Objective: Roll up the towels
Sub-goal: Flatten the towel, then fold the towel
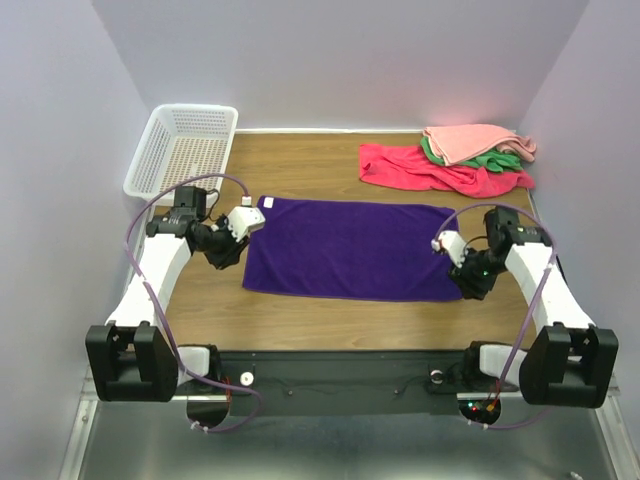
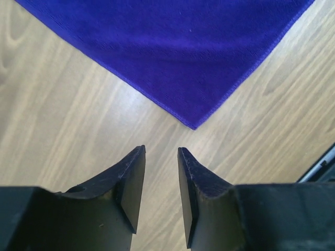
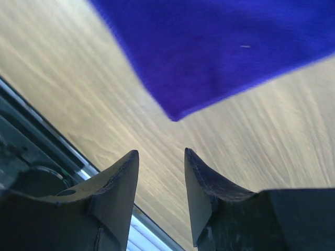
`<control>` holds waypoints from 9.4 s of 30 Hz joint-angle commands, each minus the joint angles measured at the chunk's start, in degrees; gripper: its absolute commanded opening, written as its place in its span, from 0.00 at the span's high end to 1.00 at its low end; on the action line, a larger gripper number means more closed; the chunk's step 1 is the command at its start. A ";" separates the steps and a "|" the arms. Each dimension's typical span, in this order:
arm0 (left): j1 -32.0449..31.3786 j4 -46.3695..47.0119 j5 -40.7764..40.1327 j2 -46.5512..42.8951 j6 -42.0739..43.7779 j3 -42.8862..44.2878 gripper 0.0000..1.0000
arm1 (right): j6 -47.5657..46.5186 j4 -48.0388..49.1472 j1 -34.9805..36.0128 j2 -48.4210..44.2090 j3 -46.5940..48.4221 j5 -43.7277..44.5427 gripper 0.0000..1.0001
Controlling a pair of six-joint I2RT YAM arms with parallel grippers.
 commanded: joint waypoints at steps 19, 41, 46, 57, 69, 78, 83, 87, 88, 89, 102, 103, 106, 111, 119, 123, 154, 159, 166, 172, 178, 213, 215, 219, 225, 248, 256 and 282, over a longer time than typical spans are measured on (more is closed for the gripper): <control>0.02 3.73 3.92 2.72 2.99 0.82 0.52 | -0.23 17.85 9.89 4.61 -12.77 13.22 0.58; 0.02 4.78 4.18 3.94 4.15 1.52 0.52 | -0.58 12.14 10.59 1.54 -5.29 8.74 0.46; 0.02 5.23 4.18 3.59 3.79 1.07 0.51 | -0.67 14.88 10.94 3.55 -8.81 9.88 0.45; 0.02 5.40 3.57 3.15 4.76 -0.94 0.50 | 0.38 20.32 11.21 4.35 -14.00 10.85 0.59; -0.07 -2.42 1.11 -0.71 27.77 -8.41 0.60 | 1.79 20.15 11.29 2.94 -11.89 12.35 1.00; -2.61 3.72 -2.93 -5.02 47.12 -17.47 0.59 | 5.48 18.92 11.29 5.40 -8.29 9.71 0.99; -4.63 7.68 -3.38 -3.27 48.71 -19.40 0.60 | 6.54 18.04 11.29 6.81 -6.71 8.39 0.99; -6.39 10.41 -3.38 -0.46 47.48 -18.79 0.60 | 6.62 17.69 11.29 7.34 -6.27 8.48 0.99; -6.66 11.02 -3.64 -0.02 47.21 -18.79 0.60 | 6.54 17.60 11.21 7.16 -6.27 8.48 0.99; -7.27 11.11 -3.64 0.68 47.12 -18.79 0.60 | 6.45 17.60 11.20 7.16 -6.44 8.48 0.99; -9.47 11.29 -7.94 0.96 49.23 -22.30 0.60 | 6.10 17.43 11.21 7.07 -6.70 9.01 0.99; -9.47 11.03 -8.56 0.78 49.41 -22.48 0.59 | 5.92 17.43 11.20 7.07 -6.70 9.01 0.99; -9.47 11.72 -8.22 -0.36 49.41 -22.92 0.59 | 5.66 17.43 11.29 7.07 -6.79 9.18 0.99; -9.47 14.88 -7.77 1.92 47.13 -21.87 0.79 | 5.66 17.34 11.29 6.55 -6.88 9.09 0.99; -9.47 10.77 -5.31 -1.40 43.70 -18.18 1.00 | 6.45 15.41 11.21 1.73 -5.56 9.53 0.99; -9.03 6.47 -4.00 -5.89 41.68 -16.94 1.00 | 6.01 13.91 11.20 -1.70 -6.09 10.67 0.99; -4.37 6.26 -1.53 -10.23 19.02 -10.02 1.00 | 8.12 8.80 8.57 -3.40 0.93 7.77 0.99; -1.57 9.35 -1.01 4.54 10.41 1.94 1.00 | 7.33 13.03 6.81 5.65 5.23 7.34 0.99; 0.64 11.46 -2.06 18.52 2.32 14.42 1.00 | 7.50 16.80 2.15 16.72 12.10 6.11 0.99; 0.99 11.55 -3.73 28.37 -3.85 22.42 1.00 | 9.79 18.13 0.92 26.31 22.02 5.40 0.99; 1.08 12.34 -4.43 32.07 -5.52 24.37 1.00 | 10.84 17.95 0.57 32.82 29.85 5.75 0.99; 1.16 9.01 -8.92 32.96 -14.14 31.22 0.40 | 16.29 16.11 1.18 37.22 36.37 2.77 0.50; 0.99 7.95 -7.95 30.50 -14.48 29.91 0.44 | 16.20 14.79 1.89 36.87 35.84 2.50 0.55; 0.55 7.34 -6.98 28.29 -16.23 25.52 0.55 | 16.12 13.47 2.24 37.66 34.52 1.01 0.59; -1.90 6.63 -7.94 30.39 -18.79 21.56 0.64 | 14.89 12.94 4.43 37.66 28.20 1.18 0.61; -8.77 4.80 -13.57 58.86 -29.16 53.61 0.64 | 7.50 3.91 14.10 31.95 9.03 4.44 0.65; -9.65 6.54 -10.41 62.23 -30.66 65.60 0.53 | 11.28 -2.61 25.09 30.98 17.17 -4.52 0.64; -8.86 14.98 -7.68 49.46 -38.30 41.24 0.53 | 13.22 8.72 22.10 39.15 18.18 7.07 0.67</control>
